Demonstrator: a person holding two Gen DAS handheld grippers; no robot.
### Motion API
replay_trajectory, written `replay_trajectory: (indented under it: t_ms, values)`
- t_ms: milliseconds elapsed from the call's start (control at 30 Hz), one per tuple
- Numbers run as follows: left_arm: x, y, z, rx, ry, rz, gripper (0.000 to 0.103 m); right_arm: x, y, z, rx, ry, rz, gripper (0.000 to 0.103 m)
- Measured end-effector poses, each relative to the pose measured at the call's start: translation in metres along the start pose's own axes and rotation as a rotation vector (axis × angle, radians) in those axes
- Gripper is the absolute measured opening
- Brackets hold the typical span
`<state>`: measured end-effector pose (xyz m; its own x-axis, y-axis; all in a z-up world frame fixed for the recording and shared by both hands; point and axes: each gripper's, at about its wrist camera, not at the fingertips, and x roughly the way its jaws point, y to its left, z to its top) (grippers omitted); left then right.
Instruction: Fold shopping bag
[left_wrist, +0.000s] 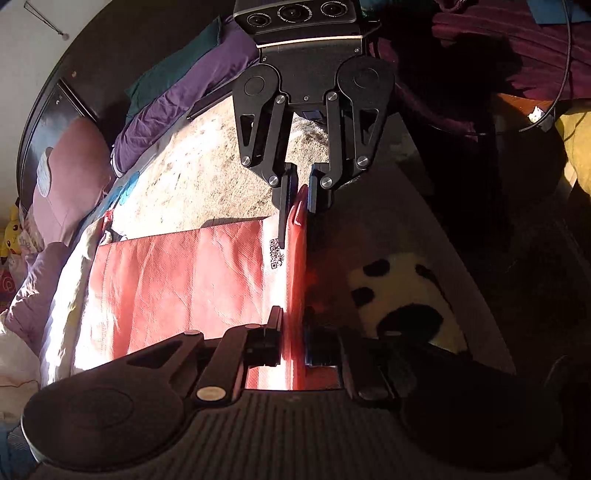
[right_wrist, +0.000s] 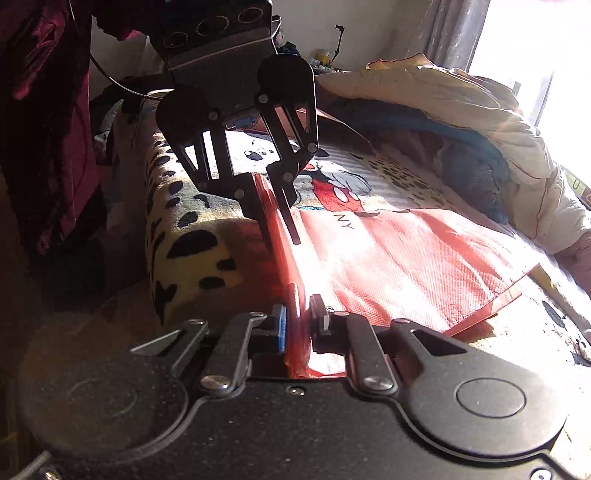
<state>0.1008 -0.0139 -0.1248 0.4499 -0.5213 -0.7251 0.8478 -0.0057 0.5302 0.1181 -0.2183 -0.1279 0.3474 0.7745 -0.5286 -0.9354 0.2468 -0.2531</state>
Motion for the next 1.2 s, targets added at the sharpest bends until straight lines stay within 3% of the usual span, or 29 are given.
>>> replay_trajectory:
  t_ms: [100,200,367,500,667,900,1067,1200]
  values:
    - [0.002,-0.005,0.003,0.015,0.001,0.0,0.01,0.004,-0.003,0.002,0.006,0.016,0.038,0.012]
    - [0.005,-0.001,0.005,-0.049,0.014,-0.042,0.01,0.009,-0.009,0.004,0.026,0.034,0.088,0.012]
    - [0.002,0.034,-0.023,-0.459,-0.048,-0.194,0.01,0.012,-0.036,-0.004,0.194,0.014,0.219,0.012]
    - [0.007,0.053,-0.049,-0.681,-0.088,-0.298,0.01,0.012,-0.049,-0.014,0.276,-0.019,0.288,0.013]
    - [0.014,0.071,-0.073,-0.853,-0.126,-0.414,0.01,0.005,-0.062,-0.024,0.385,-0.063,0.31,0.013]
    - [0.03,0.096,-0.099,-1.075,-0.111,-0.59,0.011,0.002,-0.087,-0.055,0.725,-0.131,0.364,0.013]
    - [0.051,0.111,-0.123,-1.339,-0.078,-0.731,0.011,0.013,-0.105,-0.086,1.117,-0.151,0.431,0.013]
    - [0.057,0.111,-0.129,-1.405,-0.087,-0.754,0.011,0.016,-0.108,-0.089,1.267,-0.134,0.403,0.012]
